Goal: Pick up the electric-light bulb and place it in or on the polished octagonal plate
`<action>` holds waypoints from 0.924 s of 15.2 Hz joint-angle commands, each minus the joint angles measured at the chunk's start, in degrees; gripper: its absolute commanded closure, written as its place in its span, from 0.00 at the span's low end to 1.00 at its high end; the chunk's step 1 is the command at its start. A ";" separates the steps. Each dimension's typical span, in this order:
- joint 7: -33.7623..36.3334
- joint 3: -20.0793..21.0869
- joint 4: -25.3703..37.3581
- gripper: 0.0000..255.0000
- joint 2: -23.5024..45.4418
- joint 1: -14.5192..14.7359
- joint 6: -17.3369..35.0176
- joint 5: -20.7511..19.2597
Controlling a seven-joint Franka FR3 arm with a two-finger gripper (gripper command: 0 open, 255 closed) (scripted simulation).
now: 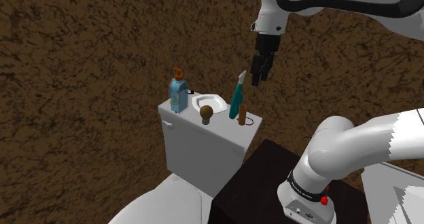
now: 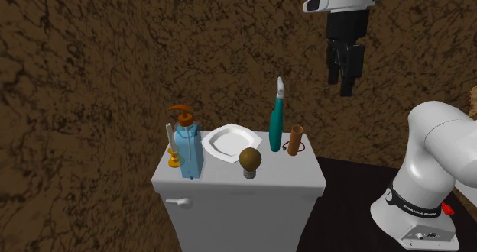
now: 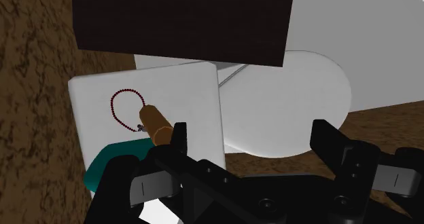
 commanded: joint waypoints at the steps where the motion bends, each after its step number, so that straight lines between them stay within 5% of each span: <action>1: 0.00 0.00 0.00 0.00 0.00 0.00 0.00 0.00; 14: 7.00 4.88 -0.73 0.00 21.13 0.32 23.69 1.76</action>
